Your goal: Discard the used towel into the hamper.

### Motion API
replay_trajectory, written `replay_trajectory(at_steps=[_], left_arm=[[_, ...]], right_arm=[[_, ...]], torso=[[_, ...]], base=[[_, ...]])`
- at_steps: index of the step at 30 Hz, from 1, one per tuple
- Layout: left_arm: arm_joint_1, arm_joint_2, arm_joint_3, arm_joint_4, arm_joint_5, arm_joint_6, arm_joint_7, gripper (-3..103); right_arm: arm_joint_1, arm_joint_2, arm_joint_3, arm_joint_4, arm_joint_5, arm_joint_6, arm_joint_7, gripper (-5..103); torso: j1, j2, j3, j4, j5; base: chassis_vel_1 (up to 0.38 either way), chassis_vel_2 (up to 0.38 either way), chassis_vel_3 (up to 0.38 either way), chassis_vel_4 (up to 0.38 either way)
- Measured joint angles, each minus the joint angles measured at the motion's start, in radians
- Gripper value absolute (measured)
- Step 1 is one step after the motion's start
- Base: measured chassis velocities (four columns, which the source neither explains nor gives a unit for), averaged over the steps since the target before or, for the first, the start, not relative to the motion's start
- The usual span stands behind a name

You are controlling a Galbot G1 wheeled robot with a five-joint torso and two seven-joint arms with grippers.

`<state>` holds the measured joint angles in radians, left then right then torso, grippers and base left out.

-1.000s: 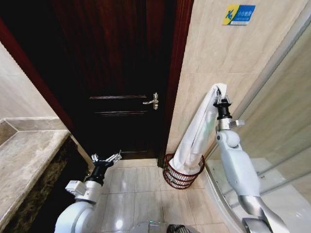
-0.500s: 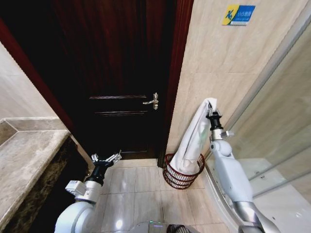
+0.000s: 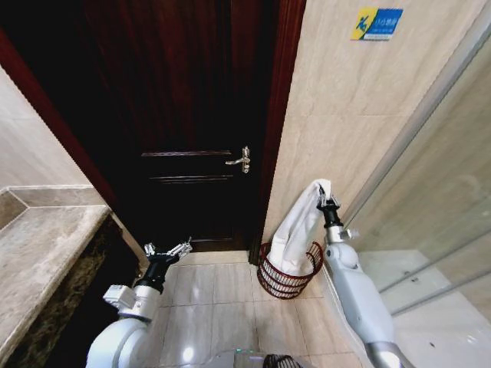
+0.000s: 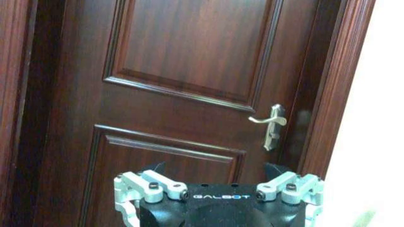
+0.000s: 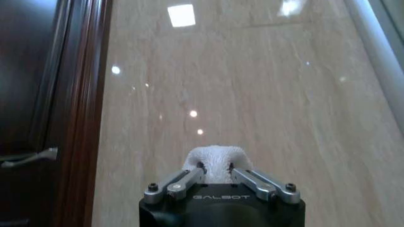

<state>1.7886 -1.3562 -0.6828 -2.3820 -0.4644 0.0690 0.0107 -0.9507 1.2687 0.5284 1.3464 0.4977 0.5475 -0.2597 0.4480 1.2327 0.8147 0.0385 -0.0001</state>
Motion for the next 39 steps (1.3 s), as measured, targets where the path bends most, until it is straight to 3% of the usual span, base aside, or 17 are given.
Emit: replay_trajectory(at_steps=[31,39], left_arm=[[0.000,0.000,0.000,0.000,0.000,0.000,0.000,100],[0.000,0.000,0.000,0.000,0.000,0.000,0.000,100]], right_arm=[[-0.143,0.032,-0.008,-0.093,0.009,0.043,-0.011,7],[-0.145,0.071,-0.025,-0.151,0.005,0.051,-0.022,7]], torso=[[0.000,0.000,0.000,0.0000,0.0001],[0.000,0.000,0.000,0.0000,0.0001]], base=[[0.000,0.000,0.000,0.000],[0.000,0.000,0.000,0.000]])
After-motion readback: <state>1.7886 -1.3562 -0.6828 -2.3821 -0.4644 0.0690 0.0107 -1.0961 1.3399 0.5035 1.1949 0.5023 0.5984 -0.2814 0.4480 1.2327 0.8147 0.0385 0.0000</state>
